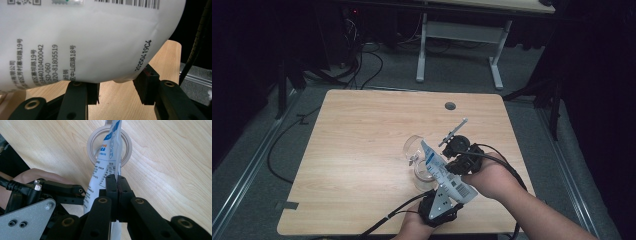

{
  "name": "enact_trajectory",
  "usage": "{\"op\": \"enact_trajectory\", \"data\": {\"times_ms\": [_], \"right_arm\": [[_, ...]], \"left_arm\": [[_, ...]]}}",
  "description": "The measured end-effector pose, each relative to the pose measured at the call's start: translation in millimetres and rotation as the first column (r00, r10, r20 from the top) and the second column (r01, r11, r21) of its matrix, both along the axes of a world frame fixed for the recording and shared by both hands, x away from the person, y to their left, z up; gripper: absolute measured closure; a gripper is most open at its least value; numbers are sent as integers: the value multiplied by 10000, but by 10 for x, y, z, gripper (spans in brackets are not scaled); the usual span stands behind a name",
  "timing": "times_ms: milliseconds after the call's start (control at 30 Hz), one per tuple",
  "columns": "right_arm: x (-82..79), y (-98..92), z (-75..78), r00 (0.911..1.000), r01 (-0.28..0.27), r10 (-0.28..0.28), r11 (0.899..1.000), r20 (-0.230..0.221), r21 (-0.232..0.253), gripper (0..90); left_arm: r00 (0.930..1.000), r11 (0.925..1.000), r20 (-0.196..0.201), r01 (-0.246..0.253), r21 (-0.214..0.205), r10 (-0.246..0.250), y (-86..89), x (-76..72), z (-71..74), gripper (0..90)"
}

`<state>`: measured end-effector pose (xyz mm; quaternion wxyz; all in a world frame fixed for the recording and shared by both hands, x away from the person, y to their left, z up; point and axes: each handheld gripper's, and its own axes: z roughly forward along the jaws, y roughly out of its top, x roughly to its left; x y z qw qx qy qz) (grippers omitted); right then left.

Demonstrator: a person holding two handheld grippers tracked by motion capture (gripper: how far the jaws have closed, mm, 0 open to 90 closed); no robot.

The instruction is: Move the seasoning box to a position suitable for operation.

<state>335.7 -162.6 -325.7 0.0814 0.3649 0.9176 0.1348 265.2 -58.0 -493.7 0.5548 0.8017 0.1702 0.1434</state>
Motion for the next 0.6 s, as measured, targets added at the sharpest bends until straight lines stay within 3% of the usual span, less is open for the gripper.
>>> {"op": "enact_trajectory", "data": {"times_ms": [600], "right_arm": [[37,38,-16,9999,-153,153,9999,15,-13,900]], "left_arm": [[10000,9999,-88,19,-127,-20,17,21,14,595]]}}
